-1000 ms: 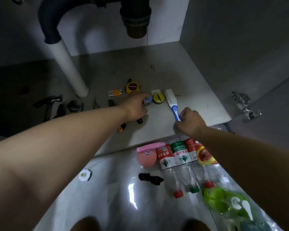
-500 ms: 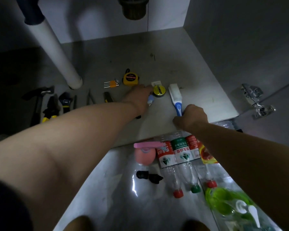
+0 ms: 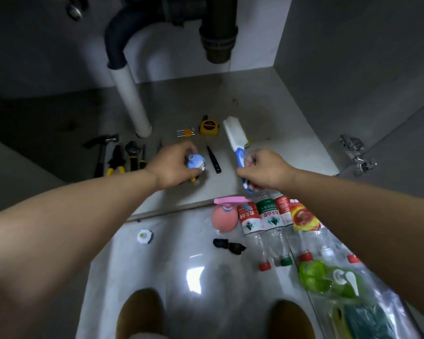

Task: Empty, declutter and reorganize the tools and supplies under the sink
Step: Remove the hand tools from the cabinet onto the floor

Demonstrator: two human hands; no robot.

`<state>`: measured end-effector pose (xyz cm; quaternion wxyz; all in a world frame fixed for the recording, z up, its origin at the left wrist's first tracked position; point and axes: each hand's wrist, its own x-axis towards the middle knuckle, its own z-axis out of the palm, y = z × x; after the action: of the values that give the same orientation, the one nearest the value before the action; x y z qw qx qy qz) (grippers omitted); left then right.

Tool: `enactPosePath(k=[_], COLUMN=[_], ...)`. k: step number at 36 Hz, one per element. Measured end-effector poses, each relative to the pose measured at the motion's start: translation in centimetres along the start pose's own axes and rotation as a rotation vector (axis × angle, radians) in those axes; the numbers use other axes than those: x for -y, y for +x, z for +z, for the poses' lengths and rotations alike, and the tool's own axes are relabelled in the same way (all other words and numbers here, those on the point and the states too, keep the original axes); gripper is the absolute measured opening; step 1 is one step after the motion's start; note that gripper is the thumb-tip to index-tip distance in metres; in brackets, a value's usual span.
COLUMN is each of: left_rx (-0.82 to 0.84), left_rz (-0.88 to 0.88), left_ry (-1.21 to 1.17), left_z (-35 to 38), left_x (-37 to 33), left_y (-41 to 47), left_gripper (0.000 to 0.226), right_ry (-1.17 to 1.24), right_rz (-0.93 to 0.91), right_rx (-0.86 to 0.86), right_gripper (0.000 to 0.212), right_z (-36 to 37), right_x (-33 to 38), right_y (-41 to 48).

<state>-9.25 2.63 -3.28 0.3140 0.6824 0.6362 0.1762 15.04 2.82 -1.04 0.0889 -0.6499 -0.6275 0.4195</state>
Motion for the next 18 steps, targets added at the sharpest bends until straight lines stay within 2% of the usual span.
enactPosePath(k=[6, 11, 14, 18], left_rx=[0.023, 0.136, 0.202, 0.2], left_rz=[-0.138, -0.232, -0.259, -0.303], left_ry=[-0.069, -0.104, -0.055, -0.065], left_z=[0.6, 3.8, 6.1, 8.8], left_x=[4.1, 8.0, 10.3, 13.2], left_y=[-8.0, -12.2, -13.1, -13.3], left_gripper=[0.032, 0.03, 0.03, 0.031], right_ry=[0.058, 0.051, -0.024, -0.214], right_rz=[-0.031, 0.074, 0.154, 0.209], right_rx=[0.295, 0.484, 0.539, 0.545], right_gripper=[0.011, 0.017, 0.02, 0.021], right_z=[5.0, 9.6, 12.5, 16.4], right_x=[3.0, 1.8, -0.6, -4.6], right_y=[-3.9, -5.2, -5.3, -4.7])
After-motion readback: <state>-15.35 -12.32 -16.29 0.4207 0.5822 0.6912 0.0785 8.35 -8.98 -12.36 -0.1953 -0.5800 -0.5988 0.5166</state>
